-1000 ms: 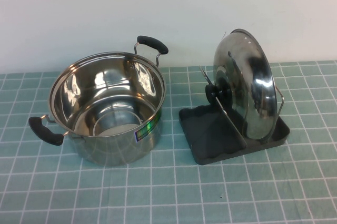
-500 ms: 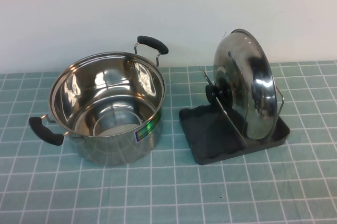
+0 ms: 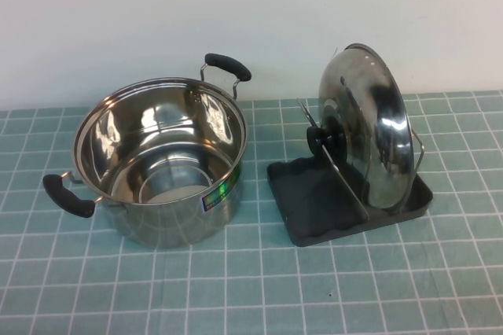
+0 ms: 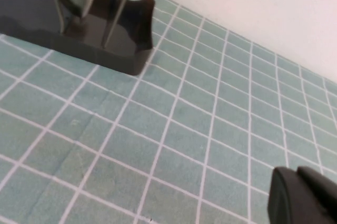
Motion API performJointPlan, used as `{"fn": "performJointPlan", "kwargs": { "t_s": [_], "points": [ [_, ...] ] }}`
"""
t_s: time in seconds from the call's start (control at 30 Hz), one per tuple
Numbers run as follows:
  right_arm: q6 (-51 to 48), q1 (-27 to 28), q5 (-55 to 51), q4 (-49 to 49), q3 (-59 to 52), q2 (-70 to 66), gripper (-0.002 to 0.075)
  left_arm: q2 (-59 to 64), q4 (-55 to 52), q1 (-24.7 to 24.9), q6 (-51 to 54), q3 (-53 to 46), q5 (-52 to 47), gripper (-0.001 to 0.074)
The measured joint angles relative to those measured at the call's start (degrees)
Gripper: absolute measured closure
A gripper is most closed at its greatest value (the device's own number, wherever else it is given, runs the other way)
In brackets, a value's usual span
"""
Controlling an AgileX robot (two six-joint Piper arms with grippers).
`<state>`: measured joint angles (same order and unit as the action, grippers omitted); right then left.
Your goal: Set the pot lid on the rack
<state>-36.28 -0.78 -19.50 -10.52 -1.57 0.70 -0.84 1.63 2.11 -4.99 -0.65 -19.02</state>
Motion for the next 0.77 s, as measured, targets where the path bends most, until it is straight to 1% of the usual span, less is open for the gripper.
{"fn": "performJointPlan", "kwargs": {
  "t_s": [0.37,0.43,0.5,0.6,0.77],
  "points": [
    [1.09,0.32,-0.29,-0.22,0.1,0.0,0.0727,0.0,0.0,0.0,0.0,0.0,0.0,0.0737],
    [4.63,0.32,-0.14,1.2,0.1,0.0,0.0727,0.0,0.0,0.0,0.0,0.0,0.0,0.0737],
    [13.84,0.32,-0.02,6.0,0.1,0.0,0.0727,0.0,0.11,0.0,-0.12,0.0,0.0,0.0737],
    [24.4,0.32,0.08,12.81,0.1,0.06,0.0727,0.0,0.11,0.0,-0.12,0.0,0.0,0.0737],
    [31.77,0.2,0.08,16.89,0.1,0.06,0.0727,0.0,0.11,0.0,-0.12,0.0,0.0,0.0737]
  ]
}}
